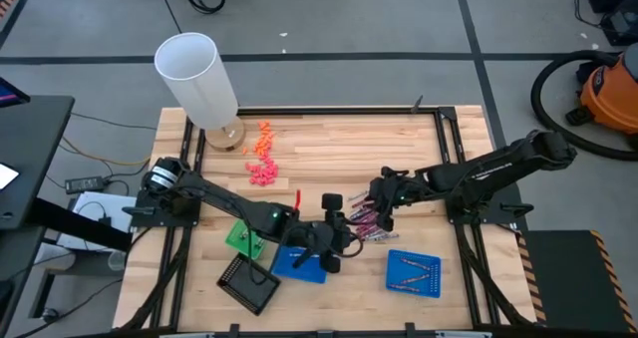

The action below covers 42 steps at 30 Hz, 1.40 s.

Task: Sort crayons
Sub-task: Put the white crayon into the left blue basket

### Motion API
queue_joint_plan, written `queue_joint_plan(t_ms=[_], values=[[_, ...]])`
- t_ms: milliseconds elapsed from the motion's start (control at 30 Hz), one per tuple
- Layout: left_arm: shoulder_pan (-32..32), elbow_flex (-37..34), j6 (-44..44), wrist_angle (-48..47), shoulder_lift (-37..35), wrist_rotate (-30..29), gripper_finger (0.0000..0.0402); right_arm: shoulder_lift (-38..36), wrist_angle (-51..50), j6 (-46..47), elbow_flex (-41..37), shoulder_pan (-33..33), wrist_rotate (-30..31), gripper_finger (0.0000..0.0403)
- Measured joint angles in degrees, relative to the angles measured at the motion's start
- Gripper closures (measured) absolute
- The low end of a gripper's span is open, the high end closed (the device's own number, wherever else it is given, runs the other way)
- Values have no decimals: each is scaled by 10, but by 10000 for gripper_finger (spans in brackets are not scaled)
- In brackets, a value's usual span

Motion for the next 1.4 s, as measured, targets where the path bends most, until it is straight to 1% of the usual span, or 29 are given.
queue_joint_plan(t_ms=[100, 167, 300, 433, 533, 600, 733, 867, 967, 1233, 1400], values=[[-3, 0, -9, 4, 0, 0, 246, 7, -32, 11, 23, 4, 0, 302], [-6, 0, 5, 4, 0, 5, 246, 9, -69, 13, 44, 5, -1, 302], [-20, -4, 33, 3, 2, 43, 246, 13, -148, -8, 81, 21, -5, 302], [-15, -49, 52, 57, 3, 63, 246, 6, -200, -28, 96, 37, -6, 302], [-1, -82, 50, 101, 3, 98, 246, 2, -228, -33, 96, 42, -6, 302], [7, -97, 34, 110, 3, 124, 246, 0, -244, -30, 96, 43, -6, 302], [16, -123, 0, 115, 3, 147, 246, 15, -227, -29, 96, 41, -3, 302], [17, -142, -19, 133, 3, 147, 246, 62, -184, -53, 96, 43, 5, 302], [14, -142, -31, 128, 3, 147, 246, 97, -159, -85, 95, 33, 6, 302], [-10, -144, -46, 128, -2, 146, 247, 154, -105, -180, 95, -23, 8, 300], [-12, -183, -60, 182, -2, 143, 247, 170, -85, -237, 96, -78, 11, 287]])
